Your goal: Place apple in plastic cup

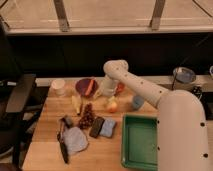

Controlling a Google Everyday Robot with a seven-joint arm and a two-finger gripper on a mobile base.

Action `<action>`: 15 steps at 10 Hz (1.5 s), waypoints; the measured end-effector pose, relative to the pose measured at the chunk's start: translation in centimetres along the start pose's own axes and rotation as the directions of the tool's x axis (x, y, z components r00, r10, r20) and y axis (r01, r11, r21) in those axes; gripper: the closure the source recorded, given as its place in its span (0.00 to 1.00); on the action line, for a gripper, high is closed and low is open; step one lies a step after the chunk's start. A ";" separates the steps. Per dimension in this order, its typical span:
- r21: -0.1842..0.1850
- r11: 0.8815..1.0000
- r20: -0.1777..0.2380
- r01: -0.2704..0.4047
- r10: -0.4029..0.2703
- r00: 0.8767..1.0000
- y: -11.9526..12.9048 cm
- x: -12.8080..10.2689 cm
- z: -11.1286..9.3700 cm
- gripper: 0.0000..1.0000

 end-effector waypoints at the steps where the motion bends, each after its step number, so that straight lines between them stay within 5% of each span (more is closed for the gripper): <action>1: 0.004 1.000 0.009 0.020 -0.020 1.000 -0.4 0.1 0.3 0.34; 15: 0.001 1.000 0.005 0.017 -0.017 1.000 -0.1 0.4 0.3 0.34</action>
